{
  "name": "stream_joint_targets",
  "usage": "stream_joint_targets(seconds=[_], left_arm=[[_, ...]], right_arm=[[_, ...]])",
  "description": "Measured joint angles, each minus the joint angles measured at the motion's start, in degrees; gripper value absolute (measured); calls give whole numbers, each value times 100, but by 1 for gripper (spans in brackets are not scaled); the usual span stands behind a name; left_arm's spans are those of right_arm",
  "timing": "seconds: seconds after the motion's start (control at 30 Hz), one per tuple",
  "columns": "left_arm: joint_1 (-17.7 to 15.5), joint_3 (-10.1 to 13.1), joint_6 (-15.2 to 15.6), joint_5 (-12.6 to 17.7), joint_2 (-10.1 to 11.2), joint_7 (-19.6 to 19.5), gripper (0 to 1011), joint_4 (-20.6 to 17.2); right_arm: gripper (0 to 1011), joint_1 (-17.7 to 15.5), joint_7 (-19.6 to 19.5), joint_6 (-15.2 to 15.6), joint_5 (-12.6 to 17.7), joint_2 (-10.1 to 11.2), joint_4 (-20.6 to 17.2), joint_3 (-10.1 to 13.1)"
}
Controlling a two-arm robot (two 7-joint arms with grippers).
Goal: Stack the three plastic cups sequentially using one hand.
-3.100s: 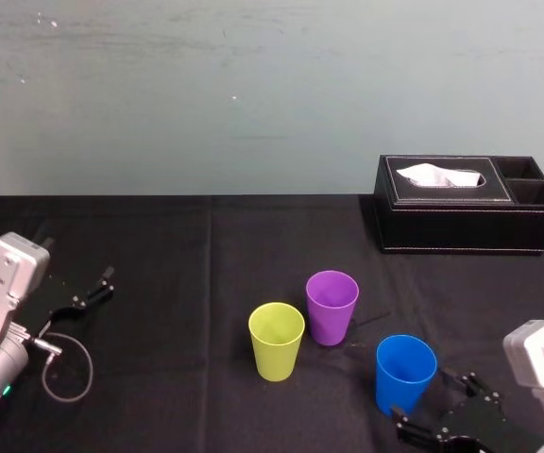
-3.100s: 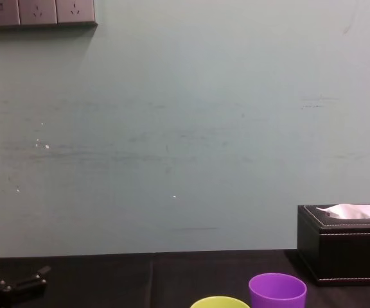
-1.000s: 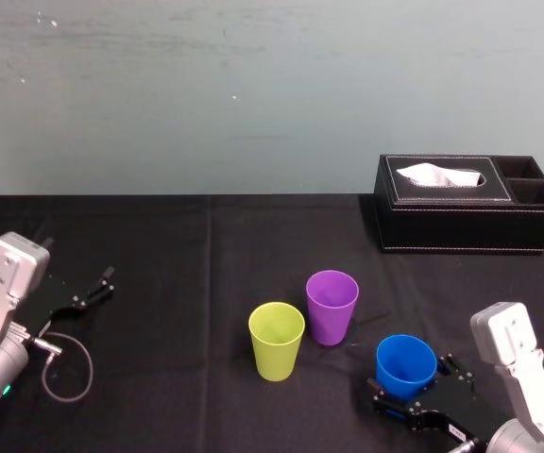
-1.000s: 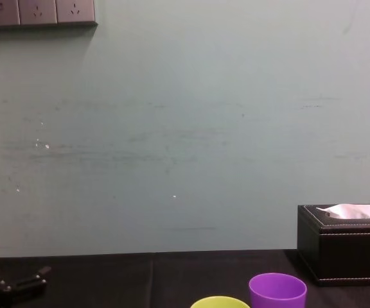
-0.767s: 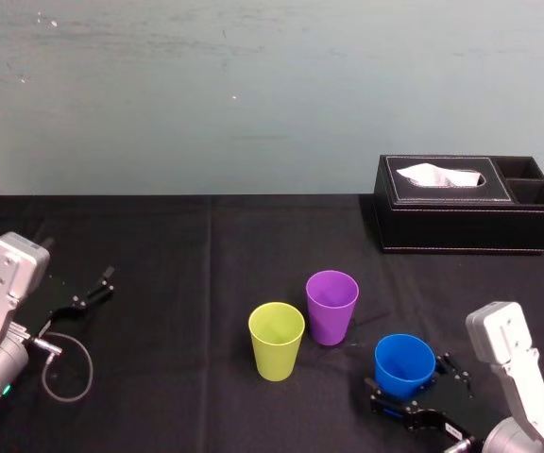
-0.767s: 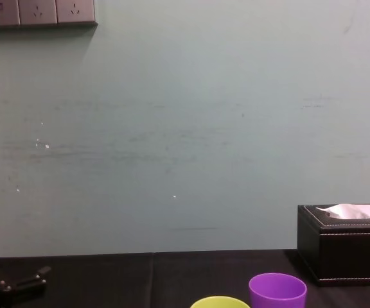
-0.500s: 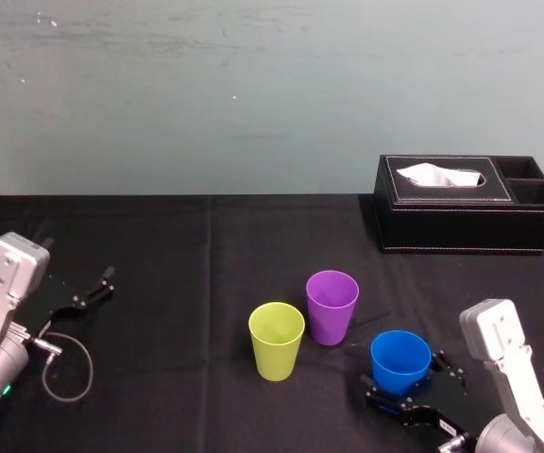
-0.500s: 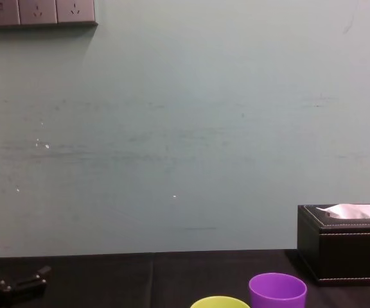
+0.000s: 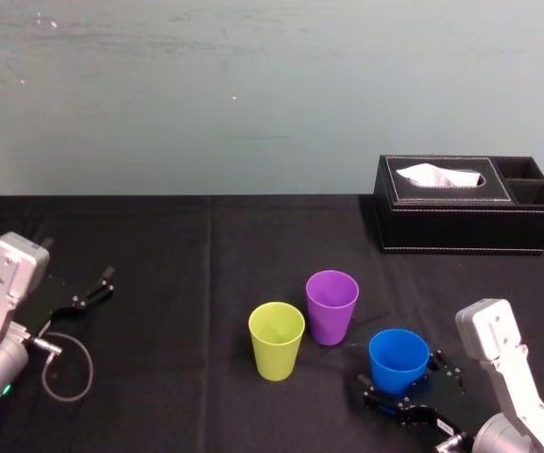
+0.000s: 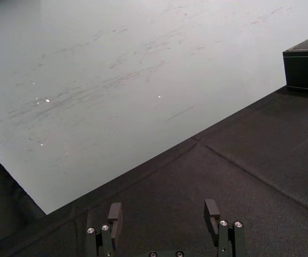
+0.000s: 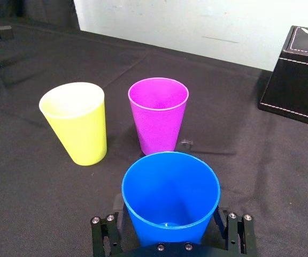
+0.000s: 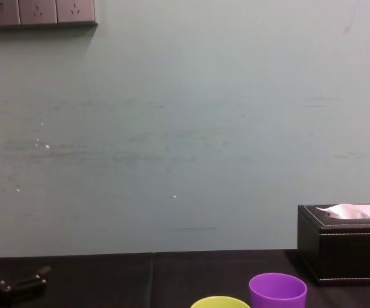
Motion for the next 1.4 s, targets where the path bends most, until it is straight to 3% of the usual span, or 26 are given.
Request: stream_joint_targets(seconds=[0.83,1.4], left_arm=[[0,0,-1,0,0,0,1000,0],[0,0,-1,0,0,0,1000,0]], right_arm=[[1002,-320,-30,117,-100,2,-321,261],[1003,-280,48,77,-69,-51,-248,220]])
